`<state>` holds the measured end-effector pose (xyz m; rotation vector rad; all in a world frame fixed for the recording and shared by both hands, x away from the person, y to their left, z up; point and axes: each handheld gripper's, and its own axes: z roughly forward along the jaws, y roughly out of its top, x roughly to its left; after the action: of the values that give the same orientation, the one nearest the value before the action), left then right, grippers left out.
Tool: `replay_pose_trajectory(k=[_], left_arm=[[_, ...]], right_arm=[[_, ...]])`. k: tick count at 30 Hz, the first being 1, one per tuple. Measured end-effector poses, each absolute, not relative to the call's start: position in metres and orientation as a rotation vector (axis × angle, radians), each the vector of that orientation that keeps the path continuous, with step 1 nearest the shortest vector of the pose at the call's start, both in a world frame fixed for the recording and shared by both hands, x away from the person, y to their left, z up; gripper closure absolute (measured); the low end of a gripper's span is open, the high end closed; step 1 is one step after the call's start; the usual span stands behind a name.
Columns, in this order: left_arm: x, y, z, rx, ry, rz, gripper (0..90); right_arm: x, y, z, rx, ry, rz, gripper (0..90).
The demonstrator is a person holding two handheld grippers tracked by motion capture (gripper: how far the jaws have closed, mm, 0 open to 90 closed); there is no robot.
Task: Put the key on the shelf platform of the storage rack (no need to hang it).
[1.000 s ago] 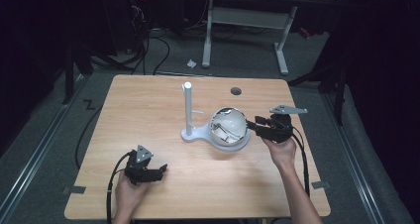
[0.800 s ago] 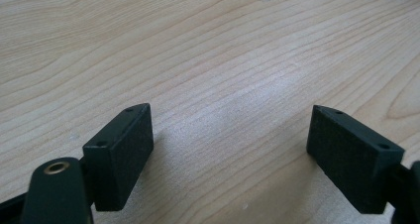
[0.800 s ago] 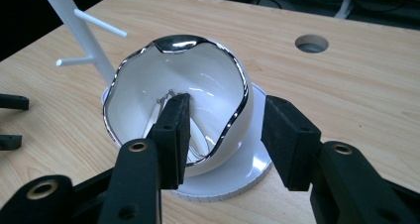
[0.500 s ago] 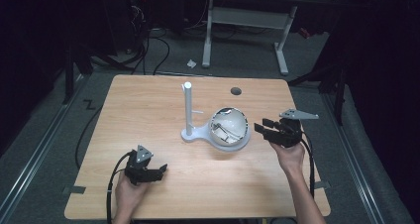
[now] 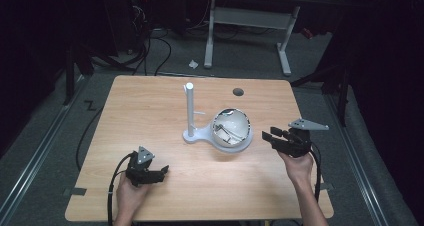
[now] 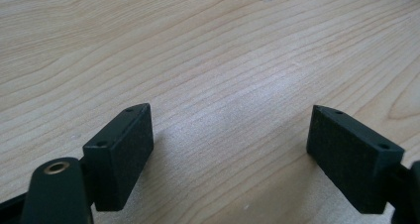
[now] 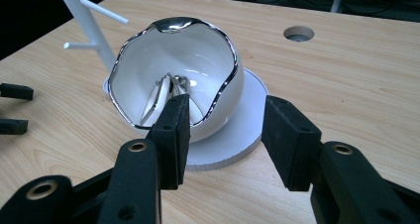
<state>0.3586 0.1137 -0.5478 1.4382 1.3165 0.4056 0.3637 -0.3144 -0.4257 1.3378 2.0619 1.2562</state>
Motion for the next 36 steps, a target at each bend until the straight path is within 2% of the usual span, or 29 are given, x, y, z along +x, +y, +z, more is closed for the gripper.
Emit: replay_pose_trajectory(k=[14, 36], left_arm=[[0.359, 0.114, -0.548, 1.437, 1.319, 0.404, 18.6], [0.359, 0.114, -0.548, 1.436, 1.320, 0.405, 18.6]], right_arm=[[0.341, -0.318, -0.432, 1.330, 2.047, 1.289, 54.1], [0.331, -0.302, -0.454, 1.324, 2.065, 1.332, 53.9]])
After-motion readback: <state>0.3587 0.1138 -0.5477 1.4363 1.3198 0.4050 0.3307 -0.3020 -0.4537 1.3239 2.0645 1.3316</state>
